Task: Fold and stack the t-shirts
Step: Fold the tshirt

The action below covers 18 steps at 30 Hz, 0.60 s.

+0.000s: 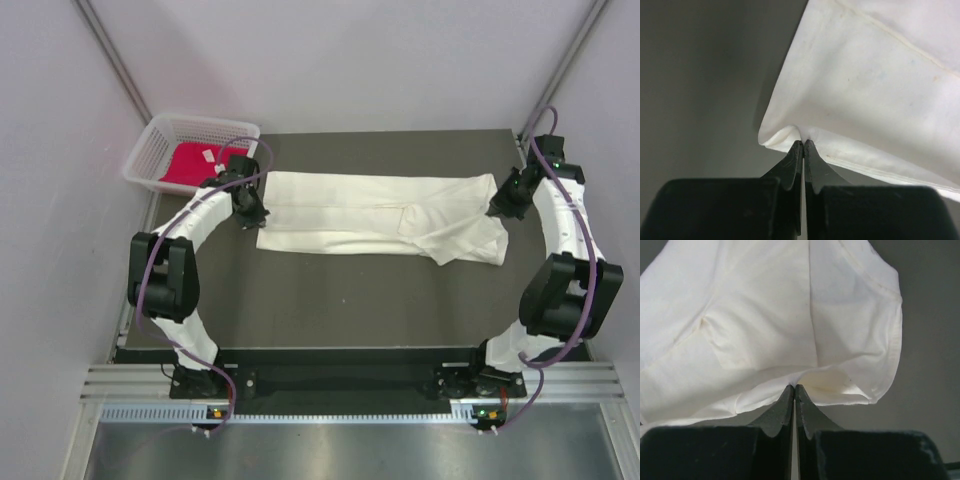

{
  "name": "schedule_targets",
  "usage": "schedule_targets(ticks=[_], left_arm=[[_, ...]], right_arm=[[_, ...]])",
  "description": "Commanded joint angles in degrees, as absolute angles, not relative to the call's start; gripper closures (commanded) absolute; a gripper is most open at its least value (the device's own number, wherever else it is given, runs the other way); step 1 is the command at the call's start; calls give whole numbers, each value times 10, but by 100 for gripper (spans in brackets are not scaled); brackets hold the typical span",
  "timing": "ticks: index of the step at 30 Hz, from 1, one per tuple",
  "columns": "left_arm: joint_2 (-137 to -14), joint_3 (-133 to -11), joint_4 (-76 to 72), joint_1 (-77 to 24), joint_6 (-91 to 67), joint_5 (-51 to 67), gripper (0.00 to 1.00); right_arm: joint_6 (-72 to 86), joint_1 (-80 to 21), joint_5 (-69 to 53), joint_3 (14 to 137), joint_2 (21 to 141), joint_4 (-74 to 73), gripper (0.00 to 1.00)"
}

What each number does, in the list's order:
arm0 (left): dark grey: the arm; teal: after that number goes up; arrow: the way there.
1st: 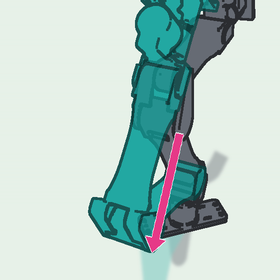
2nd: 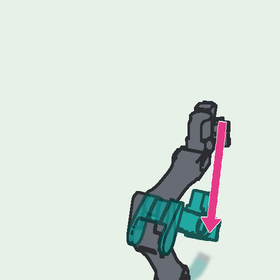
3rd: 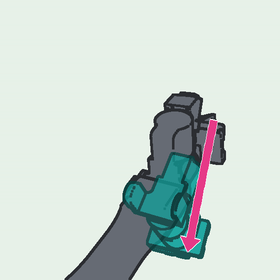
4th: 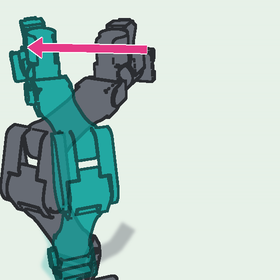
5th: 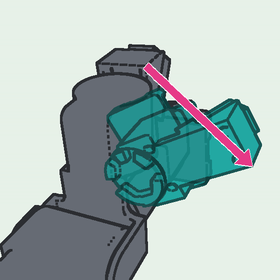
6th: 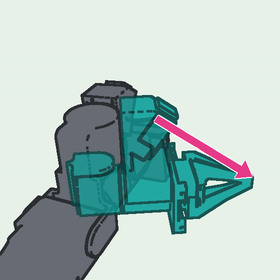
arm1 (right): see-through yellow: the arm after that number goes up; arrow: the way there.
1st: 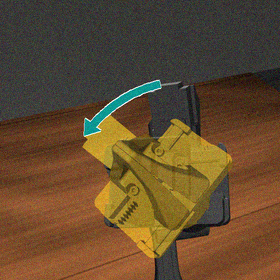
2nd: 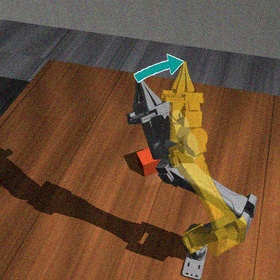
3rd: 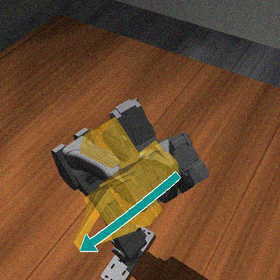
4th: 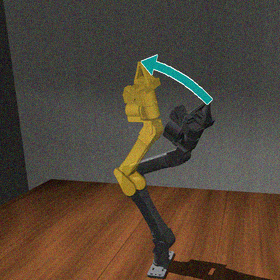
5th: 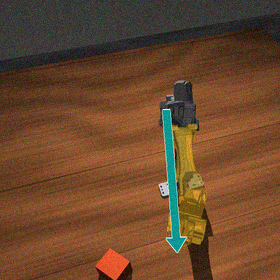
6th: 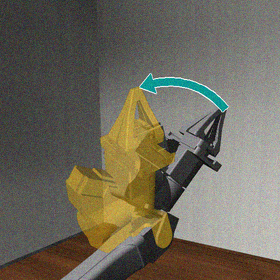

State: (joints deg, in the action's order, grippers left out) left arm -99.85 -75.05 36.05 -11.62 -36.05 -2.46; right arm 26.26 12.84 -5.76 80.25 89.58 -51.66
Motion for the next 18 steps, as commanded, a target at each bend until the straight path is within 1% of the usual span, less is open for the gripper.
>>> schedule_targets(ticks=[1,7,18], left_arm=[[-1018,-796,350,-100,-370,-44,100],[-1055,-842,356,-92,-371,-46,100],[-1113,-894,365,-91,-375,-47,100]], right_arm=[[250,125,-73,862,931,-507,100],[258,123,-101,926,989,-506,100],[262,124,-122,983,1063,-504,100]])
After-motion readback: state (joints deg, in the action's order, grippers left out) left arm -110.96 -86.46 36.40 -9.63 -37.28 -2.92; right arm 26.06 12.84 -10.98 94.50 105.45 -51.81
